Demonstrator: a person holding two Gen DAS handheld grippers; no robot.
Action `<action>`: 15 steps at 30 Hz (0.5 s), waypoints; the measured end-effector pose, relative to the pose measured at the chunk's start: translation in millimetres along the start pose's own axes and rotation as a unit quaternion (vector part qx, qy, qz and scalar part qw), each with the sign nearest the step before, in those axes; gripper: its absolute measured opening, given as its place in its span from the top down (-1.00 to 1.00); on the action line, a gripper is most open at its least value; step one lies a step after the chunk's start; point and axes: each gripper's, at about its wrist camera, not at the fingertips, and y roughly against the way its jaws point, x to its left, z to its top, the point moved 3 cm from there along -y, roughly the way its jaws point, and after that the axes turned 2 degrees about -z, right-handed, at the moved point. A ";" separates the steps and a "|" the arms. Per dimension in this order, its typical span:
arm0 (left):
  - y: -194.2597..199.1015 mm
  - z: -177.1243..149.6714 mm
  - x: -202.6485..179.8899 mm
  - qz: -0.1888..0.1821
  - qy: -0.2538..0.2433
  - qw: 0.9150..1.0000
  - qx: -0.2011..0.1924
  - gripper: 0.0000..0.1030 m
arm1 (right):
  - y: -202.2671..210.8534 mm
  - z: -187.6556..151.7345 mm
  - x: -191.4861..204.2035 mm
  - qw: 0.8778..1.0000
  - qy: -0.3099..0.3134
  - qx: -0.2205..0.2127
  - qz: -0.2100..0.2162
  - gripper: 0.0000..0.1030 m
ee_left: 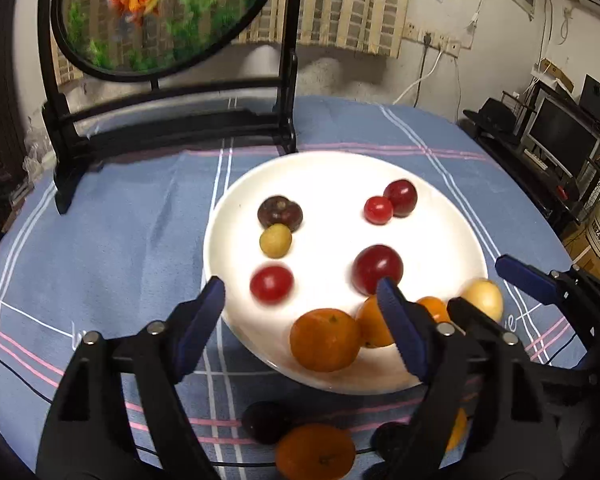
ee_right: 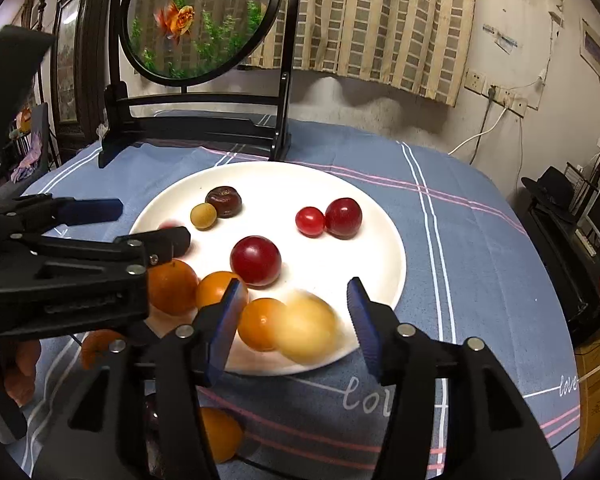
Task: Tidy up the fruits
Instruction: 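Lower both held fruits onto the white plate and open both tools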
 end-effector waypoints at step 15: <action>63.2 -70.8 8.1 -0.058 0.045 0.997 0.014 -0.74 | 83.2 -71.7 -42.8 0.992 -0.101 0.031 0.066 -0.17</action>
